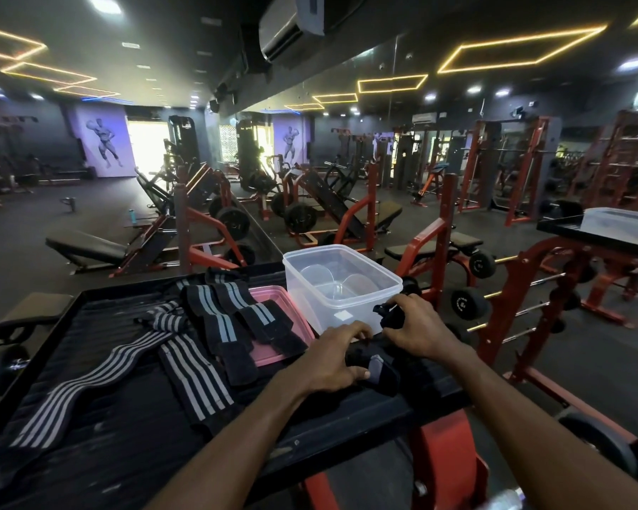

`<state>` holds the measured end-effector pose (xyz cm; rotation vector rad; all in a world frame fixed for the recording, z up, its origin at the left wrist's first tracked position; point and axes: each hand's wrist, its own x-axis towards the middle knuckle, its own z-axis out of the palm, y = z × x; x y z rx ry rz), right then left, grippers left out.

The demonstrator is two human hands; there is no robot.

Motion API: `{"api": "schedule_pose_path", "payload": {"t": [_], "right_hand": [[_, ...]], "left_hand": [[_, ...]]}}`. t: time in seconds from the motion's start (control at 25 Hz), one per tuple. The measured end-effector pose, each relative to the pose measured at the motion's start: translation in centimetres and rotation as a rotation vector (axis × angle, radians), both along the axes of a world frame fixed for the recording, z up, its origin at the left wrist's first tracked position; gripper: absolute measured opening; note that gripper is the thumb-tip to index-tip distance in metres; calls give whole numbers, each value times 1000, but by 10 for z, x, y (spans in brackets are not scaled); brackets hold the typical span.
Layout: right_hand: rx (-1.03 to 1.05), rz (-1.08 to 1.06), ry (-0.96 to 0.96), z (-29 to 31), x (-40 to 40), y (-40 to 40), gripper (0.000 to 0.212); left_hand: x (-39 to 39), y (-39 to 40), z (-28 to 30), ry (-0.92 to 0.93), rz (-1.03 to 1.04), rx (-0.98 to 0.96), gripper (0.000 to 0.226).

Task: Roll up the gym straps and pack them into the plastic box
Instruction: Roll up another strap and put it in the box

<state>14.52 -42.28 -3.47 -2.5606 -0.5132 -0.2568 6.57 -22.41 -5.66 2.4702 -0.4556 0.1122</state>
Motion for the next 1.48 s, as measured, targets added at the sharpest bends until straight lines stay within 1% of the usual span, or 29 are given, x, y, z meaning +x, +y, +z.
{"api": "schedule_pose_path", "payload": {"t": [0.08,0.16,0.28,0.36,0.52,0.6,0.68,0.76,0.8,0.88,1.04,1.16,1.32,1.48], "right_hand": [[-54,2,-17,2,0,-1,51],[-92,-3,9,2,0,-2,53],[-111,-21,79,-7,-2,-5,54],[-83,-28,104,-13,-2,-6,54],[-51,-30,135,-15,1,-7,52],[-28,-36,153,-16,2,-8,51],[-14,-35,168,-19,3,-8,56],[-16,-17,178,-19,7,-9,59],[-17,-11,184,-18,7,-9,56],[-21,-5,171,-17,7,-10,50],[-26,8,145,-19,9,-11,48],[11,23,131,-18,7,-12,45],[125,-4,99,-20,4,-12,40],[273,-61,103,-19,2,-15,38]], "left_hand": [[-3,-7,1,-50,-48,152,47],[-2,-12,0,-61,-61,223,44],[2,-13,-3,-40,-51,260,53],[3,-14,-6,-32,-47,339,61],[-1,-23,-7,-102,-10,535,59],[-3,-27,-8,-161,16,588,66],[-3,-32,-12,-251,-12,573,75],[0,-37,-17,-298,-63,534,74],[1,-39,-17,-295,-69,522,72],[4,-42,-15,-263,-53,534,67],[7,-46,-7,-167,-28,549,51],[7,-49,5,-122,-24,549,42],[4,-46,10,-118,-66,483,42],[1,-42,2,-100,-46,433,57]]}}
